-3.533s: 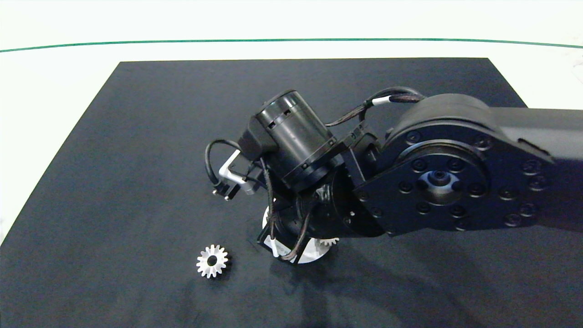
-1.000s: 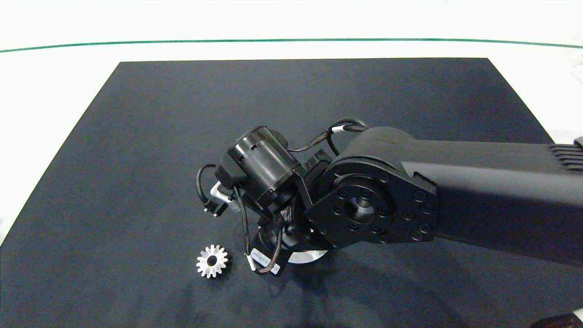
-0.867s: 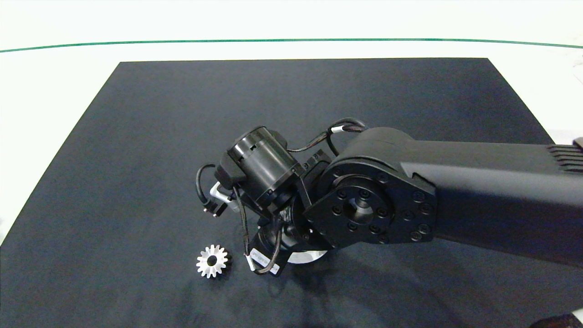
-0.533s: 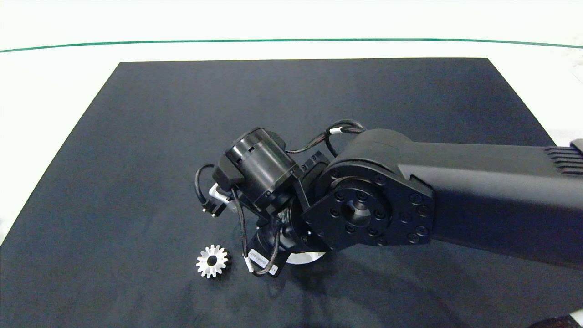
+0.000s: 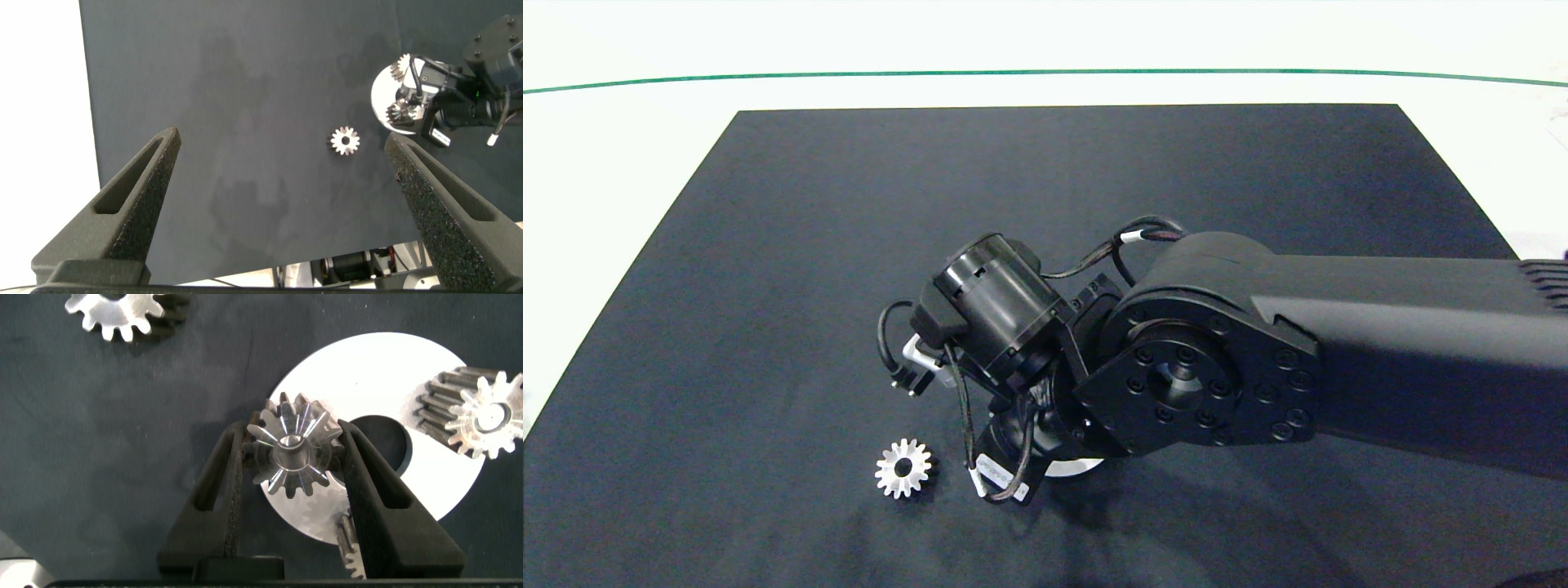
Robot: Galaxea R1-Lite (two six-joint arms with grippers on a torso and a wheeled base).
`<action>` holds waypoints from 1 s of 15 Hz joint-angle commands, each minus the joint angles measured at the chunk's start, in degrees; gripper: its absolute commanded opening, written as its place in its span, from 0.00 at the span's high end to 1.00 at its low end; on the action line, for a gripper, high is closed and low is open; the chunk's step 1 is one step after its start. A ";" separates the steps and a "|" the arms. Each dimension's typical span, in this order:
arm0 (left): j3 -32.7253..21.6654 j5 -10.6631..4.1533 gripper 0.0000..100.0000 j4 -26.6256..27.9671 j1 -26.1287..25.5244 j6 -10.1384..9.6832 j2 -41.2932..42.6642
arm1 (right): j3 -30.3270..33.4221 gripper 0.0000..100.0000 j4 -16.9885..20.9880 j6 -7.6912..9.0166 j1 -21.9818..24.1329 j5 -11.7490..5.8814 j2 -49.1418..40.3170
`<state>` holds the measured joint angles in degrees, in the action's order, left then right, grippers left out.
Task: Remove an incorrectly installed larger gear and replace it with the correct smaller gear
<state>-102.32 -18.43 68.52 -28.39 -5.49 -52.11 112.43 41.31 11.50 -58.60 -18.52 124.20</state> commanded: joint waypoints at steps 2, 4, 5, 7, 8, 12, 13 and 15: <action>0.01 -0.11 0.00 0.38 0.00 -0.05 -0.09 | -0.72 0.60 0.17 0.02 -0.02 -0.12 -0.98; 0.01 -0.11 0.00 0.38 0.00 0.04 -0.09 | -0.81 0.60 0.17 0.02 0.07 -0.03 -0.89; 0.01 -0.11 0.00 0.38 0.00 0.04 -0.09 | -0.90 0.60 0.08 0.02 0.07 -0.12 -0.80; 0.01 -0.11 0.00 0.38 0.00 0.04 -0.09 | -0.99 0.60 0.08 0.02 0.07 -0.03 -0.71; 0.01 -0.11 0.00 0.38 0.00 0.04 -0.09 | -0.99 0.60 0.08 0.02 0.07 -0.03 -0.62; 0.01 -0.11 0.00 0.38 0.00 0.04 -0.09 | -0.99 0.60 -0.18 0.02 0.07 -0.03 -0.54; 0.01 -0.11 0.00 0.38 0.00 0.04 -0.09 | -1.08 0.60 -0.18 0.02 0.15 -0.03 -0.54; 0.01 -0.11 0.00 0.38 0.00 0.04 -0.09 | -0.99 0.60 -0.18 0.02 0.07 -0.29 -0.45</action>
<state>-102.29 -18.43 68.52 -28.39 -5.40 -52.11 111.46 40.90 11.43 -58.45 -18.63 123.59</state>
